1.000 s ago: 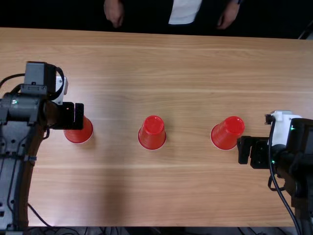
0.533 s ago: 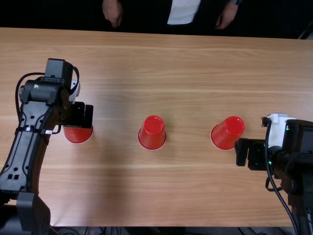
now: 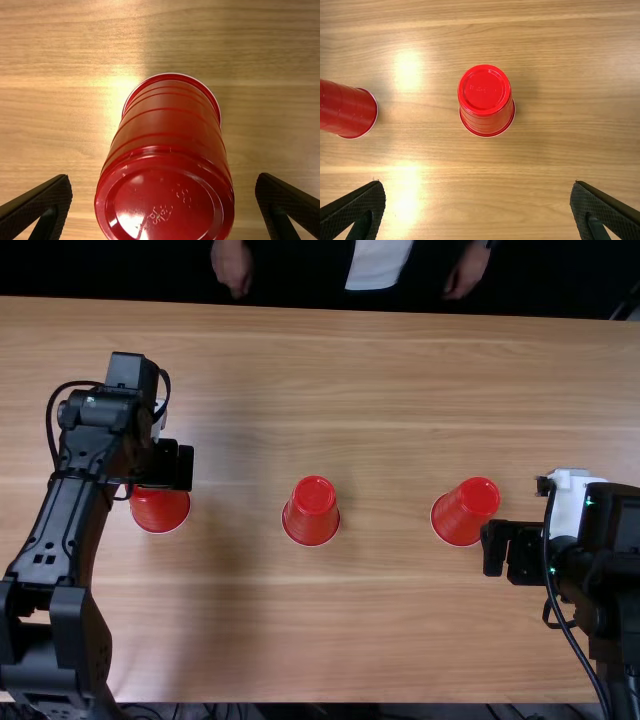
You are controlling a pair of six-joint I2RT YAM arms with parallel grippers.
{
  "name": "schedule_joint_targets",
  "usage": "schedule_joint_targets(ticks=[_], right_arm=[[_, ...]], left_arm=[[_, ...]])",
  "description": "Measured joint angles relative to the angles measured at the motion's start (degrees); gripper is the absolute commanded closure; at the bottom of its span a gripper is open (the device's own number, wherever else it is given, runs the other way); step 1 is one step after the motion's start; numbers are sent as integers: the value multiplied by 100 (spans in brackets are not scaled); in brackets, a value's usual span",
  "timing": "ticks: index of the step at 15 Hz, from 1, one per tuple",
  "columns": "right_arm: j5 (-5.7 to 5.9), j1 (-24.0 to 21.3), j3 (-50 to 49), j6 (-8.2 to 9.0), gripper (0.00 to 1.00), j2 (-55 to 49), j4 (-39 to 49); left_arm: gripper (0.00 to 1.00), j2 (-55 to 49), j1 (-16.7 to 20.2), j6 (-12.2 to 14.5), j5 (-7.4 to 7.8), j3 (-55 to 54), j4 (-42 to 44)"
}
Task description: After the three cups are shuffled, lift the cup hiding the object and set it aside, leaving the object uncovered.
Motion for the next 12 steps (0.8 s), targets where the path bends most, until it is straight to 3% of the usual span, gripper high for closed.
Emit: schedule_joint_targets(ticks=[3, 4, 5, 8, 9, 12], right_arm=[[2, -2, 2, 0, 0, 0, 2], [0, 0, -24, 0, 0, 0, 22], [4, 0, -35, 2, 0, 39, 15], [2, -2, -37, 0, 0, 271, 20], [2, 0, -37, 0, 0, 267, 26], [0, -2, -37, 0, 0, 267, 22]], left_arm=[[0, 127, 0, -85, 2, 37, -66], [12, 129, 0, -94, 4, 37, -79], [26, 129, 0, -105, 0, 37, -76], [93, 131, 0, -107, 2, 37, -81], [100, 129, 0, -105, 4, 37, -96], [100, 131, 2, -105, -4, 37, -142]])
